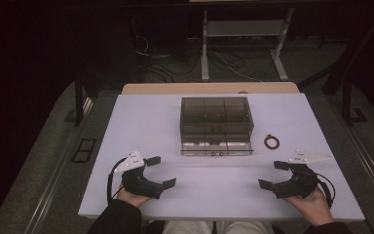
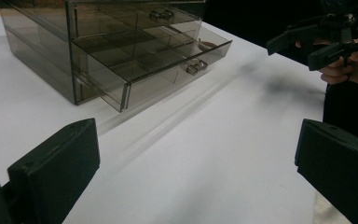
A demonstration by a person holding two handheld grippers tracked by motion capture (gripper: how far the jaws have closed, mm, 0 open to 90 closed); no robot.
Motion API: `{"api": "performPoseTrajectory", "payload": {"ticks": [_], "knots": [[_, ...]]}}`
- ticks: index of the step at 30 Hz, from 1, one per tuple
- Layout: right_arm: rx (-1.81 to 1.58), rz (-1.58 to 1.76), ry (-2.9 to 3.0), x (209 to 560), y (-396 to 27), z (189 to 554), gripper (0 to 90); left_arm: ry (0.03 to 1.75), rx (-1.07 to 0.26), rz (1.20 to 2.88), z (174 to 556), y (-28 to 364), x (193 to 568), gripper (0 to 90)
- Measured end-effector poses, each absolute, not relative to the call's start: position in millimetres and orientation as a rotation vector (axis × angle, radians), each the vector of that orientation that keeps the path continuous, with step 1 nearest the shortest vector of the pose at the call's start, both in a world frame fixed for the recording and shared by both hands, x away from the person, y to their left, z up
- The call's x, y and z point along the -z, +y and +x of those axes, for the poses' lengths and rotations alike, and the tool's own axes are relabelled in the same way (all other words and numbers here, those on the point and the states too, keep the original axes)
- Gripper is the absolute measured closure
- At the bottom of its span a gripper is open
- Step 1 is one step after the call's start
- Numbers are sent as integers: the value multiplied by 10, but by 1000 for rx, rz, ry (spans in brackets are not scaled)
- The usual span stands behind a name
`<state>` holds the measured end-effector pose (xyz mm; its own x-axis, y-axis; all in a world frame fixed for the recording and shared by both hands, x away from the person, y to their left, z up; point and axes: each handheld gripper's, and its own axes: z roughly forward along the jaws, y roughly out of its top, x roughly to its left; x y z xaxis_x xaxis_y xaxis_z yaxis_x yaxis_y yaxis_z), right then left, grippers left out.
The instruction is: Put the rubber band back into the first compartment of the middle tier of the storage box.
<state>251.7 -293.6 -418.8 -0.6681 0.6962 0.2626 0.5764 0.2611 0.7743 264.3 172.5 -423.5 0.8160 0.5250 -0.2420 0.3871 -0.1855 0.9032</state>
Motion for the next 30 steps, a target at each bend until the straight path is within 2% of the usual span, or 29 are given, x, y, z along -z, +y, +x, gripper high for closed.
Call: {"api": "performPoseTrajectory", "payload": {"ticks": [30], "knots": [[-1322,1199,2421,4098,-2946,2538,0,703,-155,1826,2632,1704,4244,0]]}}
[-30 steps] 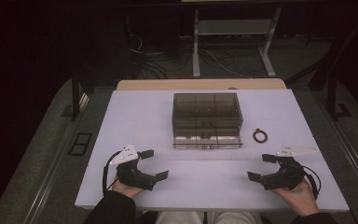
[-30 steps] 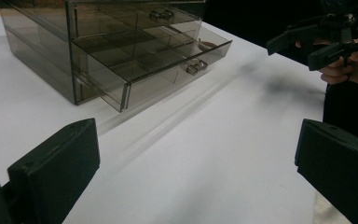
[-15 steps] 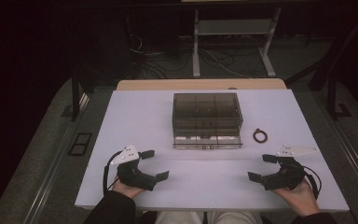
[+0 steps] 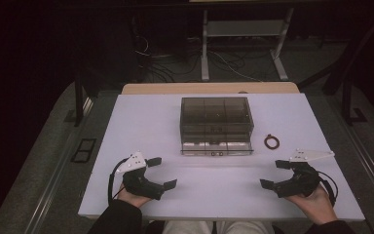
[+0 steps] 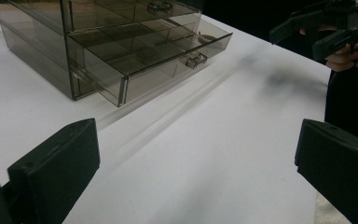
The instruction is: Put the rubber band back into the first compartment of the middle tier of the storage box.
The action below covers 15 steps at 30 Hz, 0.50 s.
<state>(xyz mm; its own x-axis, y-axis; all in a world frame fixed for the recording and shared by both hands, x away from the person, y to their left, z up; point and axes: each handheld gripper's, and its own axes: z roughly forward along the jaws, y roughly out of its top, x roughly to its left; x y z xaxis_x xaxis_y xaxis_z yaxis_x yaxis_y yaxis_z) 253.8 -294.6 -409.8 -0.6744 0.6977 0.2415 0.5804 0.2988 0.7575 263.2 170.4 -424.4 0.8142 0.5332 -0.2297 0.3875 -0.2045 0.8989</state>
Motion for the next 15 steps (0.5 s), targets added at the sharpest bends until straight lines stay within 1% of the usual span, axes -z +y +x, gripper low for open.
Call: {"api": "performPoseTrajectory", "payload": {"ticks": [15], "knots": [[-1274,1194,2440,3901,-3009,2614,1,705,-153,1825,2632,1706,4245,0]]}}
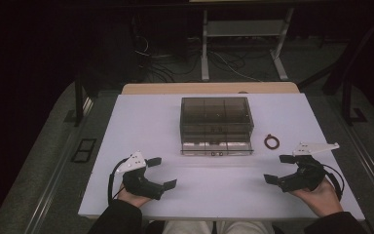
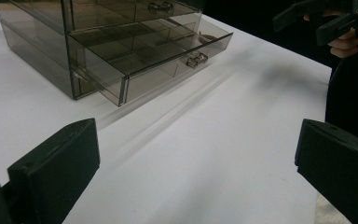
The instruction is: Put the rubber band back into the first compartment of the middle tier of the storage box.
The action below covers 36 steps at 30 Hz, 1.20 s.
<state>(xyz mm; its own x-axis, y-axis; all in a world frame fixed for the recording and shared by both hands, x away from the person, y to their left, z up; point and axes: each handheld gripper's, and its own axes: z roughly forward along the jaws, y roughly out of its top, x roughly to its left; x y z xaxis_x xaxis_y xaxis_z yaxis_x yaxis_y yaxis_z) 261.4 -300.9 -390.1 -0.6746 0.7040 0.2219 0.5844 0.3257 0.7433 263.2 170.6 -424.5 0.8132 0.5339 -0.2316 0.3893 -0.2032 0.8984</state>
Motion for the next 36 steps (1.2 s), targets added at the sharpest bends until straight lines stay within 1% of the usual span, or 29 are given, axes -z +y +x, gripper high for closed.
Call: {"api": "performPoseTrajectory", "payload": {"ticks": [17,36], "knots": [[-1209,1183,2479,3800,-3062,2734,1,707,-156,1823,2631,1707,4244,0],[-1132,1156,2531,3661,-3103,2972,1,709,-156,1821,2632,1707,4246,0]]}}
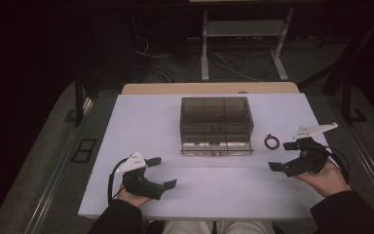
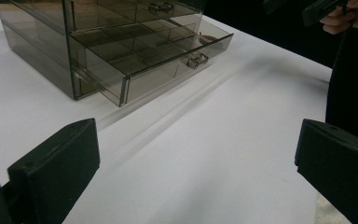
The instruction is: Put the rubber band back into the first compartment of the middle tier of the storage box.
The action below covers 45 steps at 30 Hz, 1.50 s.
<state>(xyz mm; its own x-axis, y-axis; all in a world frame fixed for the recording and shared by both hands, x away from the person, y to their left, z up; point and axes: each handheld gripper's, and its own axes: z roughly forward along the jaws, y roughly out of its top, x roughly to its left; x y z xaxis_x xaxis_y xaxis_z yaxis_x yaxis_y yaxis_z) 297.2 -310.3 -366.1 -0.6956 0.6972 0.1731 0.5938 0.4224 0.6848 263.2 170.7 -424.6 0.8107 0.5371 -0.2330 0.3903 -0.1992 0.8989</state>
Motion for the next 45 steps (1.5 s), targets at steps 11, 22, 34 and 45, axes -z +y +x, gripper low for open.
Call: {"api": "performPoseTrajectory", "payload": {"ticks": [11,22,34,45], "knots": [[-1119,1186,2542,3665,-3166,3112,1,709,-155,1820,2634,1706,4248,0],[-1086,1197,2551,3645,-3223,3253,1,709,-154,1819,2636,1707,4250,0],[-1072,1198,2554,3600,-3269,3402,1,708,-154,1818,2636,1709,4248,0],[-1029,1177,2593,3735,-3288,3543,1,709,-152,1816,2638,1712,4248,0]]}}
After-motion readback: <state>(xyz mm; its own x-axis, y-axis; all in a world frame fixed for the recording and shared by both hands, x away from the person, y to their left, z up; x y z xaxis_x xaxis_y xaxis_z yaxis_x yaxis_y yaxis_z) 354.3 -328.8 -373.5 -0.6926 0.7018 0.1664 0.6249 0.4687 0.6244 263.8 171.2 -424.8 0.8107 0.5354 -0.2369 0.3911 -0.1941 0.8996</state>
